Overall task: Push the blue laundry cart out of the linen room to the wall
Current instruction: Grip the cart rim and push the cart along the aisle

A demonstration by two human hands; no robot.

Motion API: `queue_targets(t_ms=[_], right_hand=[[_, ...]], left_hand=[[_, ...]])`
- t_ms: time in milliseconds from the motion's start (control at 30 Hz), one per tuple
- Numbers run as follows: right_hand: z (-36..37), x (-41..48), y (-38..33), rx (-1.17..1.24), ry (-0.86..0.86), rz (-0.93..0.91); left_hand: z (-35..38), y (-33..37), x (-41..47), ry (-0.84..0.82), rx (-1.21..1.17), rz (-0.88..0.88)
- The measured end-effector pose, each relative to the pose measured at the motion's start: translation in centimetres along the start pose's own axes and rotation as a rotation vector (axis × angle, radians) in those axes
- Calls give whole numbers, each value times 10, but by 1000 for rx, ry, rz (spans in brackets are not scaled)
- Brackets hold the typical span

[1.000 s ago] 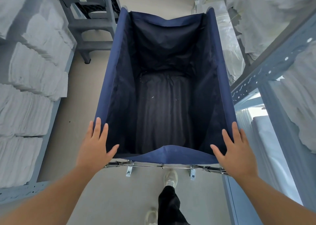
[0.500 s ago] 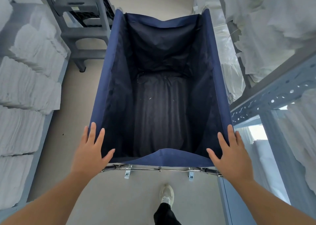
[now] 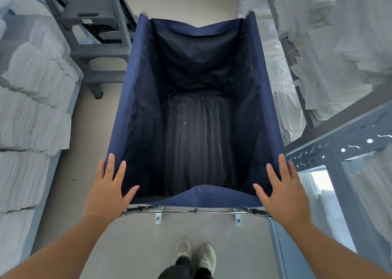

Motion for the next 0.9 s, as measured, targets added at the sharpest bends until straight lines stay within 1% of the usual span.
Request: queue_targets(t_ms=[367,900], right_hand=[[7,47,-5,-13,15,4],[18,123,-14,-87,-22,17]], left_hand=[[4,-1,49,-26,23,6],[8,-1,129,-19,9,37]])
Point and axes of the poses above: each hand's wrist, its own x-axis towards the middle knuckle, its own z-axis out of the palm, y = z × x, the point moved 4 cm from there along x, towards the middle knuckle, and after that the axes turned 15 degrees about y, right-handed, at the moved point
